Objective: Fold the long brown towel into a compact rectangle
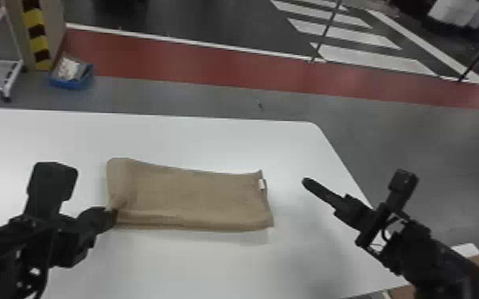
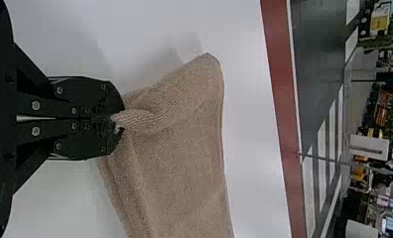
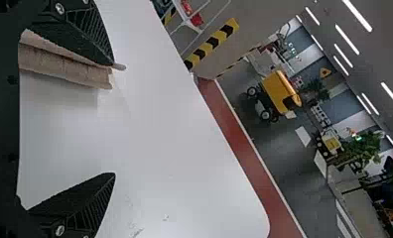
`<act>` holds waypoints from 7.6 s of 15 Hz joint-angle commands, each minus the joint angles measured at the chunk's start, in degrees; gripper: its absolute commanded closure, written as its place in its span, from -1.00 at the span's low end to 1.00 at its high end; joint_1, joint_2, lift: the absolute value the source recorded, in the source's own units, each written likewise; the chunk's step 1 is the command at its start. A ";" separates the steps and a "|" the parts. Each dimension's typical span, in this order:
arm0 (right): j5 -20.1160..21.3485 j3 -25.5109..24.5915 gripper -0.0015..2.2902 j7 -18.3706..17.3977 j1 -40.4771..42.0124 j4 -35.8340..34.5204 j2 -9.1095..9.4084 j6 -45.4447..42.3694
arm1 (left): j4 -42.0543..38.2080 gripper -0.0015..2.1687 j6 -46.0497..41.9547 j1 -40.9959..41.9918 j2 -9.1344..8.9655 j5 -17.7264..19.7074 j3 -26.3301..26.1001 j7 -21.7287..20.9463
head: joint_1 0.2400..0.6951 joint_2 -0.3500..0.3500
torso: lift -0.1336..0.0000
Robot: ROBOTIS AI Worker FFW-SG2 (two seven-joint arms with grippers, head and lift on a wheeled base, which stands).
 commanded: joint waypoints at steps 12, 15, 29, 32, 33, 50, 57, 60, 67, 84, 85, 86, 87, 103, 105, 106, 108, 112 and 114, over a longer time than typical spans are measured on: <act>-0.16 1.55 -0.91 -0.44 0.06 -0.28 0.26 0.72 | -6.46 -1.00 3.18 3.44 0.14 0.19 4.62 -0.61 | 1.00 -0.98 | -0.84; 0.11 3.05 -0.91 -0.79 0.06 -1.16 0.53 1.77 | -8.13 -0.97 0.55 3.71 0.40 1.07 6.64 -0.35 | 1.00 -0.94 | -0.84; 12.32 22.21 -0.82 -11.95 -5.83 -1.95 3.51 10.21 | 6.28 0.37 -12.99 -3.85 -3.20 -4.90 -7.07 -4.30 | 1.00 -0.82 | -0.84; 13.55 23.44 -0.82 -12.83 -6.80 -1.95 3.43 11.26 | 7.87 0.36 -12.99 -4.21 -3.20 -5.43 -6.37 -4.65 | 1.00 -0.77 | -0.84; 13.99 23.70 -0.82 -13.01 -8.03 -1.87 3.43 12.49 | 8.74 0.36 -12.99 -4.64 -3.20 -5.43 -6.28 -4.74 | 1.00 -0.75 | -0.84; 12.15 23.00 0.30 -6.68 -12.86 4.20 2.99 18.65 | 11.56 0.36 -12.99 -6.49 -3.38 -6.49 -6.10 -5.62 | 1.00 -0.60 | -0.84; 2.92 20.89 0.29 -6.15 -10.31 -5.91 4.04 22.16 | 14.72 0.36 -12.99 -7.19 -4.78 -6.05 -7.07 -7.20 | 1.00 -0.55 | -0.84; 0.99 19.57 0.30 -7.21 -10.49 -8.72 5.10 24.27 | 14.81 0.36 -14.75 -6.84 -5.31 -2.79 -6.19 -10.10 | 1.00 -0.55 | -0.84; 1.25 17.28 0.30 -7.73 -13.48 -5.47 4.39 23.22 | 7.16 0.36 -5.08 -5.52 -1.62 2.04 -0.48 -13.00 | 1.00 -0.58 | -0.84; 1.07 24.58 0.29 -11.60 -15.50 -10.13 6.82 28.84 | 14.19 0.36 -9.82 -6.40 -5.57 -0.16 -2.50 -15.46 | 1.00 -0.41 | -0.84; 1.07 24.40 0.29 -11.86 -15.41 -10.13 6.82 28.84 | 13.31 0.36 -9.82 -6.05 -5.05 0.19 -2.24 -15.64 | 1.00 -0.42 | -0.84; 1.07 23.96 0.29 -11.95 -15.41 -10.13 6.82 28.84 | 12.17 0.36 -9.82 -5.96 -4.78 0.72 -1.71 -15.73 | 1.00 -0.42 | -0.84; 0.81 23.17 0.29 -11.95 -15.50 -10.13 6.82 28.84 | 11.73 0.36 -9.65 -5.96 -4.61 0.72 -1.27 -15.73 | 1.00 -0.43 | -0.84; 1.60 25.28 0.29 -13.36 -16.90 -9.16 6.82 28.14 | 16.92 0.36 -12.28 -6.84 -4.08 -2.88 -0.65 -16.08 | 1.00 -0.26 | -0.84; 2.22 26.51 0.29 -13.53 -17.17 -7.84 6.82 27.26 | 17.01 0.36 -12.28 -6.75 -4.87 -2.79 -1.36 -16.08 | 1.00 -0.29 | -0.84; 2.66 27.13 0.29 -13.71 -17.25 -7.23 6.82 27.26 | 17.01 0.36 -12.28 -6.67 -5.22 -2.88 -1.53 -16.08 | 1.00 -0.31 | -0.84; 3.45 28.71 0.29 -13.71 -17.25 -6.17 6.82 27.26 | 16.92 0.36 -12.81 -6.75 -5.40 -2.79 -1.88 -15.99 | 1.00 -0.33 | -0.84; 4.68 31.61 0.29 -14.06 -17.17 -4.15 6.82 24.97 | 16.92 0.36 -12.99 -6.67 -5.57 -2.27 -2.15 -16.08 | 1.00 -0.31 | -0.84; 5.29 32.75 0.29 -14.15 -17.34 -3.36 6.82 23.92 | 16.92 0.36 -12.99 -6.58 -5.75 -2.27 -2.59 -15.99 | 1.00 -0.30 | -0.84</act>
